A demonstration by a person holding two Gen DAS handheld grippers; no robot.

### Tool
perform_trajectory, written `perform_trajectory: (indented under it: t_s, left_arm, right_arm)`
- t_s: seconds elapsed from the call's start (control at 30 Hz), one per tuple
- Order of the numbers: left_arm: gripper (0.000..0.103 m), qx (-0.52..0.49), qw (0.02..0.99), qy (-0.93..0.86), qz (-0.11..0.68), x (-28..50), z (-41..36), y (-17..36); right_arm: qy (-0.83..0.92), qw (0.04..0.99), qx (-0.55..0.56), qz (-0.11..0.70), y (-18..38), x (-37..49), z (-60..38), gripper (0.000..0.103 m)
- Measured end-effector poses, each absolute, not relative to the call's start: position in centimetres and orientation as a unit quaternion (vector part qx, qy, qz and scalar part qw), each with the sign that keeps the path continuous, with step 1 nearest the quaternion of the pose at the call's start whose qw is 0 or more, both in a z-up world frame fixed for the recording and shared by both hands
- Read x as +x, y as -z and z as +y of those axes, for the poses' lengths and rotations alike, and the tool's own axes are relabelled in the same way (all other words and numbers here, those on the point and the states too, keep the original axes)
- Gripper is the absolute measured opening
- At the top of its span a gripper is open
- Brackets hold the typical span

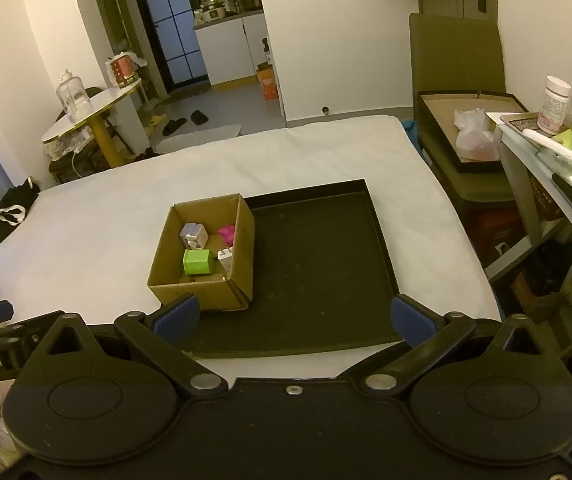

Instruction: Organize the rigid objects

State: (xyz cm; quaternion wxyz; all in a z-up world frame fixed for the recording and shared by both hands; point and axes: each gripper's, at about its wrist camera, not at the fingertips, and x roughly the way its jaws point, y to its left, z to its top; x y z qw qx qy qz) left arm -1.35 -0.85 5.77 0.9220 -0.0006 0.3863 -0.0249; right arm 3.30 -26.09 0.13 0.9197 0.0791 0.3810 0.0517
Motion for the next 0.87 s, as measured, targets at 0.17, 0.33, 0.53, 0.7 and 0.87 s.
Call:
perform_trajectory:
  t_s: [0.17,0.33,0.53,0.7,0.87]
  left_arm:
    - [0.1,0.0,0.922,0.024,0.386,-1.33,-0.75,-5.7]
    - [0.1,0.001,0.922,0.024,0.386,-1.32,-0.77,-5.73]
    - [0.1,0.001,0.922,0.025,0.386,-1.32,-0.79,-5.48]
    - [0.1,0.002,0.923,0.023,0.385,-1.44,-0.88,-5.33]
    - [0.1,0.003,0.923,0.026,0.385,-1.47,-0.91,-5.27]
  right_arm:
    - [-0.052,0.92,0.077,0.38,-0.07,3.32,-26.01,0.103]
    - [-0.051,0.92,0.076,0.38,-0.06,3.33,-26.05,0.103]
    - [-0.05,0.92,0.075,0.381,0.0,3.31,-26.08,0.103]
    - [-0.05,0.92,0.074,0.381,0.07,3.3,-26.13,0.103]
    - [-0.051,0.92,0.074,0.382,0.23,3.32,-26.12,0.103]
